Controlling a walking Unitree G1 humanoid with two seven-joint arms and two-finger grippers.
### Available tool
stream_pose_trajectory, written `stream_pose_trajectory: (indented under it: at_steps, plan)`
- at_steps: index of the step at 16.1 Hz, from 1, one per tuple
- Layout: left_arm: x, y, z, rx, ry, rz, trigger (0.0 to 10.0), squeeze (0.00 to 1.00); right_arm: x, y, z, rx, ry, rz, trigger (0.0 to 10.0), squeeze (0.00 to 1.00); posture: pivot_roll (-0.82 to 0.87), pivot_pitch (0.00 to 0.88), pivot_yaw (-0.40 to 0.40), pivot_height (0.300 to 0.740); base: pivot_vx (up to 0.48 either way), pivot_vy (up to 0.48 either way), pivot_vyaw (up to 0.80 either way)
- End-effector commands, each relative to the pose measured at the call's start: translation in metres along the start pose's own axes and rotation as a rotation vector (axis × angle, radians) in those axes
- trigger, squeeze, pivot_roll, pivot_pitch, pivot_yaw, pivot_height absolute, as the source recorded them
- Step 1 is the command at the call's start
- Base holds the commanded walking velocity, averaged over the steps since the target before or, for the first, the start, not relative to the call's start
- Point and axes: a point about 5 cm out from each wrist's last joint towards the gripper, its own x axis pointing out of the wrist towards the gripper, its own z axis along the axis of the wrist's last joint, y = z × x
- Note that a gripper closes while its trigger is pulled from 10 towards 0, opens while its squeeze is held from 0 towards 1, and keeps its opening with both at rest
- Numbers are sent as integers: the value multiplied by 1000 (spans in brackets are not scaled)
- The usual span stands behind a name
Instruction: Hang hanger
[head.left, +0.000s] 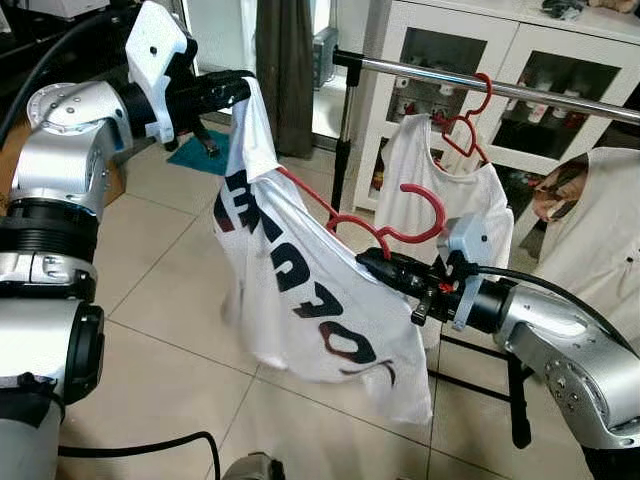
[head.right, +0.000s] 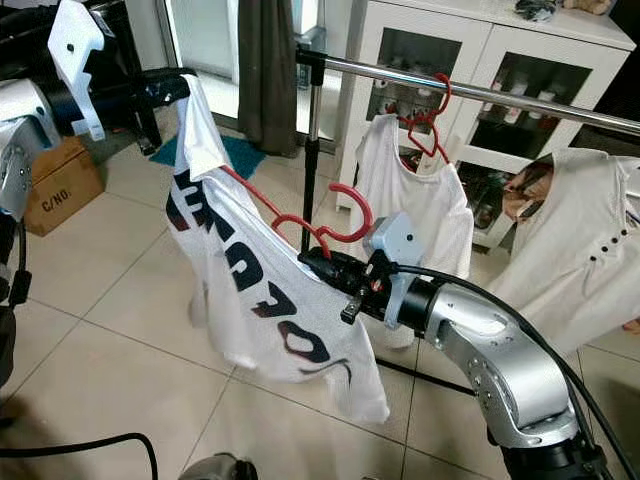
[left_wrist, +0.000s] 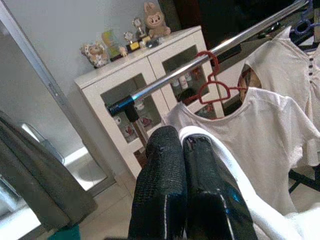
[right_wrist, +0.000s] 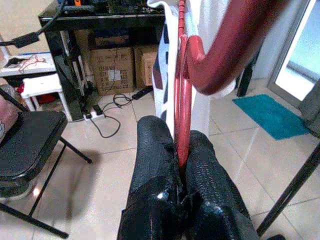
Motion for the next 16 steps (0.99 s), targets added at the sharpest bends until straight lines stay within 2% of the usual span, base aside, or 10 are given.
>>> stream_pose_trajectory:
  at_steps: [1,2,4,5,6,8,13,14,15,16]
  plan:
    - [-1,0,5,35,8,-4,0,0,-1,-2,3,3,-5,-4,10000,0,-37,0,3,710,0,0,0]
    - [-3,1,5,25,-4,5,0,0,0,-2,4,0,-20,-11,10000,0,-37,0,3,710,0,0,0]
    - [-10,5,22,-153,-193,10,0,0,0,-2,6,0,-44,-8,10000,0,-37,0,3,710,0,0,0]
    - [-12,6,25,-148,-199,0,0,0,1,-2,6,5,-48,-5,10000,0,-37,0,3,710,0,0,0]
    - [-15,5,19,-96,-121,-16,0,0,2,-2,7,7,-51,-6,10000,0,-37,0,3,710,0,0,0]
    - [-21,-2,-12,73,148,-55,0,0,3,-4,7,-10,-56,-21,10000,0,-29,0,-3,710,0,0,0]
    - [-27,0,-28,150,277,-15,0,0,3,-2,9,19,-67,-17,10000,0,-35,0,2,710,0,0,0]
    - [-30,4,-30,200,312,24,10000,0,3,-2,9,16,-64,-6,10000,0,-36,0,5,710,0,0,0]
    - [-30,5,-31,196,309,34,10000,0,2,-1,9,13,-66,-5,10000,0,-37,0,6,710,0,0,0]
    - [-30,5,-31,149,273,28,10000,494,2,-2,8,11,-61,-15,10000,0,-37,0,7,710,0,0,0]
